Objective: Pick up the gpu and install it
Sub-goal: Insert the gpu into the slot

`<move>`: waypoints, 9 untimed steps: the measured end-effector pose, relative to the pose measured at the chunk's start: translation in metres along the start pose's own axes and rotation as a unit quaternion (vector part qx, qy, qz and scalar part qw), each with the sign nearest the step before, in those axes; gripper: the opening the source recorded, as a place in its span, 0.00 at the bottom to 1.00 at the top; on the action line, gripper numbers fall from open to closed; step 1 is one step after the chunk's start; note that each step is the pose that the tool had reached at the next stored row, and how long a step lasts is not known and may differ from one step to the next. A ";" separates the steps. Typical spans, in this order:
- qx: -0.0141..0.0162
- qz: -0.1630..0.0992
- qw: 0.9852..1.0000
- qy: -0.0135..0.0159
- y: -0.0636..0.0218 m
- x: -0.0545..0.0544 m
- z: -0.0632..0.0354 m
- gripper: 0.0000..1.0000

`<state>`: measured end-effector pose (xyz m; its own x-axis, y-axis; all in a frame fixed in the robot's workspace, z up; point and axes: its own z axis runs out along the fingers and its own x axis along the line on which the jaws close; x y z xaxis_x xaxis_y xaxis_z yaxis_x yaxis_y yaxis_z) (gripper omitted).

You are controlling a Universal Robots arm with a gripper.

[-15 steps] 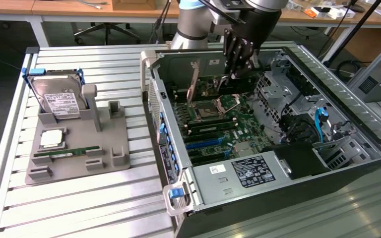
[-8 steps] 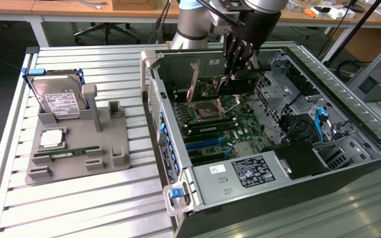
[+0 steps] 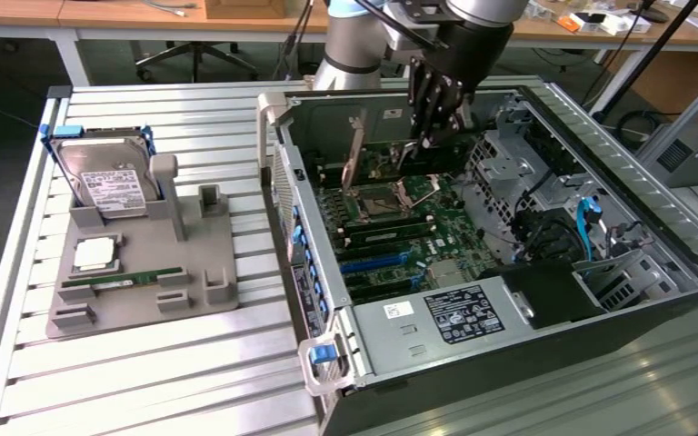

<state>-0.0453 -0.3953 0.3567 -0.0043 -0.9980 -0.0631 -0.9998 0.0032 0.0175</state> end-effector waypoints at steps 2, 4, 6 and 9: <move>0.000 0.000 1.000 0.000 0.0000 0.000 0.0006 0.27; 0.000 0.000 1.000 0.000 0.0000 0.000 0.0010 0.27; 0.000 0.000 1.000 0.000 0.0000 0.000 0.0016 0.27; 0.000 0.000 1.000 0.000 -0.0001 0.000 0.0024 0.27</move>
<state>-0.0453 -0.3953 0.3543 -0.0043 -0.9980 -0.0632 -0.9998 0.0032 0.0175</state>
